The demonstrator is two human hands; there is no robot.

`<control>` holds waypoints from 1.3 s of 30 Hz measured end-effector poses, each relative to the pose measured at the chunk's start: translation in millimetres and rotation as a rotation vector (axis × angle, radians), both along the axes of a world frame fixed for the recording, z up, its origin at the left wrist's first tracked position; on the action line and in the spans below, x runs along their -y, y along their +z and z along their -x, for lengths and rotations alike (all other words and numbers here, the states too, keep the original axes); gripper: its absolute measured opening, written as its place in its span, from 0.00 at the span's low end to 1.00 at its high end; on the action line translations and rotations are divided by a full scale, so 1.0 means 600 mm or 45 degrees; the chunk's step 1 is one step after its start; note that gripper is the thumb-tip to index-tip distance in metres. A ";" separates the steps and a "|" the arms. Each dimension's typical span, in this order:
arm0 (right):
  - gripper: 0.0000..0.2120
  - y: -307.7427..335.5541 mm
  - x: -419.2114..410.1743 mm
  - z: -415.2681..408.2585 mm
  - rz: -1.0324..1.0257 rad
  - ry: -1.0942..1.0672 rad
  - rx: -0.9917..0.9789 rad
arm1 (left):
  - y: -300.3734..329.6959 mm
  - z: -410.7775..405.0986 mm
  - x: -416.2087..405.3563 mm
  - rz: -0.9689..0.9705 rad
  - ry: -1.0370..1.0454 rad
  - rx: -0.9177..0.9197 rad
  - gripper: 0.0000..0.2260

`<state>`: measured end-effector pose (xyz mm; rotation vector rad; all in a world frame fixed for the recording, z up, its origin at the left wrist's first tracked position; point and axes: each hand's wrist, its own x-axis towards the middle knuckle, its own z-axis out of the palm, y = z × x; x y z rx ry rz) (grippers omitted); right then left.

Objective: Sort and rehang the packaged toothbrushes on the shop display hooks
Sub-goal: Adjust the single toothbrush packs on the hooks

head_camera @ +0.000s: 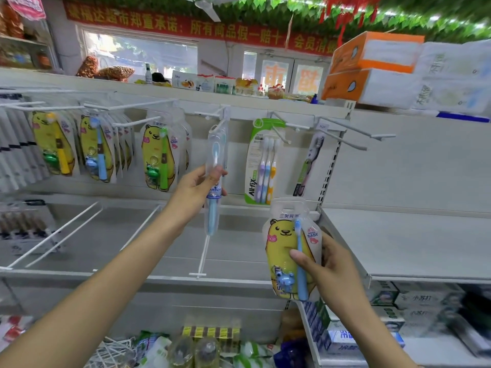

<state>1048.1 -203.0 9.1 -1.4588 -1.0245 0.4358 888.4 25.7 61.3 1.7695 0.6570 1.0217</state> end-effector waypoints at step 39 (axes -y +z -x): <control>0.12 0.022 -0.088 0.151 -0.160 0.560 -0.218 | -0.123 0.197 0.142 0.139 -0.121 -0.151 0.10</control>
